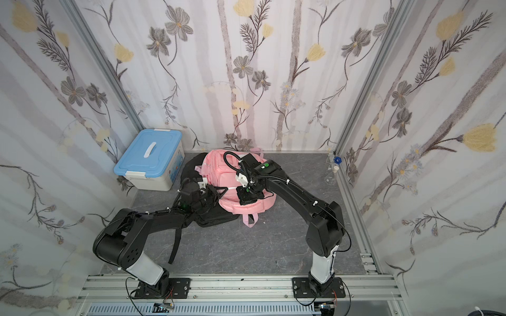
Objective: Zip up the backpack
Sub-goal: Zip the zipper on the backpack.
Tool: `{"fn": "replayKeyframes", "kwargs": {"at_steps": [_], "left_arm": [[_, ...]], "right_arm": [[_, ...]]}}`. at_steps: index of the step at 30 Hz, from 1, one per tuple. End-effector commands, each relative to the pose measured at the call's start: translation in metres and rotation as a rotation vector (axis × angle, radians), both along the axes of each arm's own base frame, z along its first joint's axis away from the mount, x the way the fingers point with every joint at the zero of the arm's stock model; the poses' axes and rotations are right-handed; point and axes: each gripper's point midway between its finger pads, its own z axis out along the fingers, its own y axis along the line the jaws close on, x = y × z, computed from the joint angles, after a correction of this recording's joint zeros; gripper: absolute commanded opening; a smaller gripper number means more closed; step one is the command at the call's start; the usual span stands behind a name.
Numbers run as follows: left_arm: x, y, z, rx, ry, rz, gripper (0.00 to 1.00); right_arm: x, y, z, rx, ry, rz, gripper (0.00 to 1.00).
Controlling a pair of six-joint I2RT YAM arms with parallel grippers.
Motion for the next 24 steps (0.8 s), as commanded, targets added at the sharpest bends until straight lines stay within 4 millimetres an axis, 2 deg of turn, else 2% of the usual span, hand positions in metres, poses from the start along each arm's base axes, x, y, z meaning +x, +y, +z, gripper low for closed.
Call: {"fn": "replayKeyframes", "kwargs": {"at_steps": [1,12,18,24], "left_arm": [[0.004,-0.003,0.016,0.004,-0.081,-0.012,0.00],[0.001,-0.007,0.020,0.014,-0.092,-0.031,0.00],[0.000,-0.008,0.020,0.005,-0.089,-0.034,0.00],[0.000,-0.010,0.025,0.003,-0.097,-0.042,0.00]], "right_arm": [[-0.001,0.008,0.003,-0.007,0.007,0.012,0.00],[0.012,0.049,0.018,0.050,0.000,0.037,0.00],[0.011,0.076,0.010,0.066,0.026,0.074,0.00],[0.016,0.101,0.012,0.103,0.017,0.089,0.00]]}}
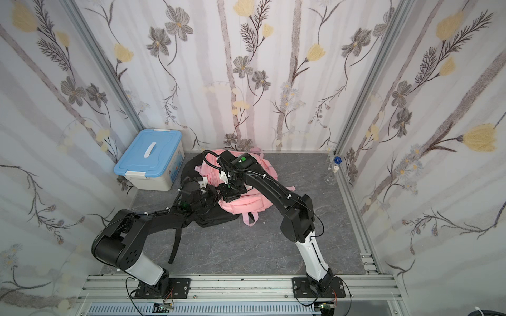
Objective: Zip up the backpack
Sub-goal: Zip the zipper on the backpack.
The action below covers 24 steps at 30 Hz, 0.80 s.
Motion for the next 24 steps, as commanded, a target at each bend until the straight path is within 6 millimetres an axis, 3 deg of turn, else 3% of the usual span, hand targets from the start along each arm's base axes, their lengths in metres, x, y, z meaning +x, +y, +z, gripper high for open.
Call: {"fn": "replayKeyframes", "kwargs": {"at_steps": [1,6,9,12,15,17,22,24], "left_arm": [[0.001,-0.010,0.026,-0.034,-0.094,-0.041,0.00],[-0.002,-0.012,0.025,-0.031,-0.088,-0.050,0.00],[-0.003,-0.012,0.026,-0.025,-0.088,-0.049,0.00],[-0.004,-0.011,0.028,-0.019,-0.089,-0.048,0.00],[-0.003,-0.012,0.030,-0.019,-0.093,-0.050,0.00],[-0.003,-0.012,0.030,-0.020,-0.091,-0.049,0.00],[-0.004,-0.011,0.029,-0.016,-0.092,-0.053,0.00],[-0.004,-0.011,0.029,-0.011,-0.090,-0.050,0.00]], "right_arm": [[0.002,0.041,0.017,0.162,0.002,0.034,0.00],[0.011,0.054,0.013,0.180,-0.018,0.026,0.00],[0.016,0.070,0.042,0.304,-0.053,0.025,0.00],[0.009,0.085,0.078,0.451,-0.051,0.063,0.00],[0.002,0.092,0.094,0.520,-0.035,0.098,0.00],[0.005,0.088,0.085,0.467,-0.039,0.086,0.00],[0.014,0.064,0.031,0.209,-0.038,0.040,0.00],[0.014,0.057,0.018,0.158,-0.034,0.035,0.00]]}}
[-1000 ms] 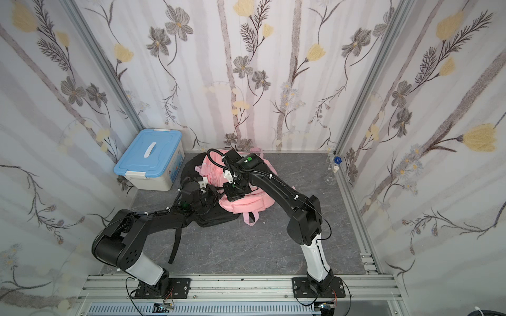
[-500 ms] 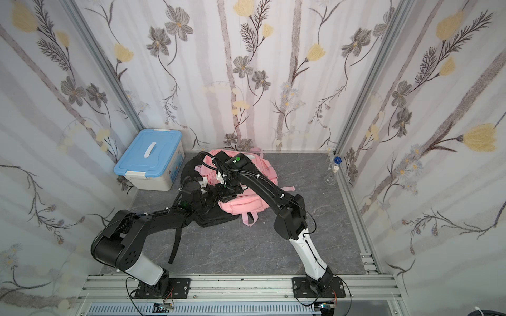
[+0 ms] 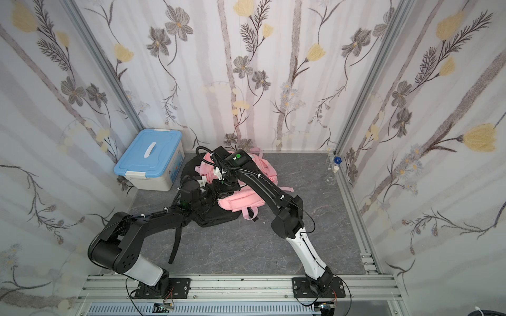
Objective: Zip up the backpack
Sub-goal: Zip the zipper on the backpack.
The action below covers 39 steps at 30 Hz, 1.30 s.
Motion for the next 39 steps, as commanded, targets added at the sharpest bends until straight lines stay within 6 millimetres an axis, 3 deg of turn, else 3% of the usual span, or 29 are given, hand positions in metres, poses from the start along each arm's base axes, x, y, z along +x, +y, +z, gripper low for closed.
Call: {"fn": "replayKeyframes", "kwargs": {"at_steps": [1,6,8,9,11,15,20,26,31,34,39], "left_arm": [[-0.003,-0.013,0.024,-0.043,-0.076,-0.061,0.00],[-0.003,-0.013,0.027,-0.042,-0.068,-0.060,0.02],[-0.004,-0.012,0.029,-0.041,-0.057,-0.064,0.59],[-0.003,-0.010,0.030,-0.041,-0.053,-0.056,0.70],[-0.003,-0.005,0.035,-0.039,-0.057,-0.053,0.86],[-0.003,0.009,0.042,-0.031,-0.040,-0.036,0.99],[-0.005,0.027,0.036,-0.009,0.010,-0.028,1.00],[0.002,0.034,0.019,-0.020,0.060,-0.035,1.00],[0.020,0.023,0.010,-0.116,0.067,-0.040,1.00],[0.030,0.014,0.007,-0.179,0.057,-0.055,0.95],[0.030,-0.003,0.015,-0.239,0.033,-0.096,0.91]], "right_arm": [[0.006,0.031,0.007,0.118,-0.051,0.063,0.00],[-0.002,0.041,0.025,0.223,-0.062,0.128,0.00],[-0.007,0.038,0.034,0.267,-0.067,0.155,0.00],[-0.009,0.034,0.035,0.274,-0.059,0.165,0.00],[-0.015,0.022,0.035,0.269,-0.045,0.184,0.00],[-0.030,-0.006,0.029,0.251,-0.009,0.190,0.00],[-0.045,-0.035,0.029,0.258,0.018,0.175,0.00],[-0.059,-0.062,0.026,0.248,0.045,0.163,0.00],[-0.065,-0.077,0.020,0.236,0.064,0.149,0.00],[-0.064,-0.079,0.018,0.228,0.065,0.142,0.00],[-0.056,-0.079,0.012,0.224,0.070,0.115,0.00]]}}
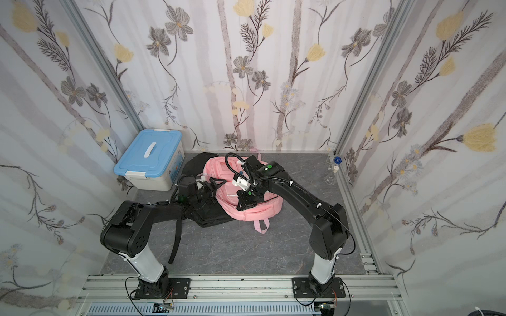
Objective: Zip up the backpack
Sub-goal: Zip the zipper on the backpack.
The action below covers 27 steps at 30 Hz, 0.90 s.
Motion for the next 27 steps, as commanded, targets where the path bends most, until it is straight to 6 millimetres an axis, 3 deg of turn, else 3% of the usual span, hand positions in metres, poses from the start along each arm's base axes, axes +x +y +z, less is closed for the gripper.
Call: {"fn": "replayKeyframes", "kwargs": {"at_steps": [1,6,10,12,19,27], "left_arm": [[0.002,-0.016,0.036,-0.095,-0.094,-0.045,0.91],[-0.011,-0.032,0.036,-0.082,-0.075,-0.105,0.92],[-0.018,-0.041,0.021,-0.075,-0.036,-0.138,0.86],[-0.015,-0.043,0.016,-0.098,-0.028,-0.138,0.75],[-0.004,-0.050,0.014,-0.182,-0.030,-0.134,0.00],[-0.010,-0.046,0.022,-0.144,-0.059,-0.129,0.00]], "right_arm": [[0.001,0.009,0.006,0.058,0.016,0.006,0.00],[0.008,0.009,0.004,0.060,0.019,-0.010,0.00],[0.006,0.009,0.005,0.059,0.024,0.002,0.00],[0.005,0.008,0.004,0.054,0.026,0.010,0.00],[0.000,0.004,0.003,0.040,0.034,0.021,0.00],[0.013,-0.001,0.000,-0.028,0.009,-0.046,0.00]]}}
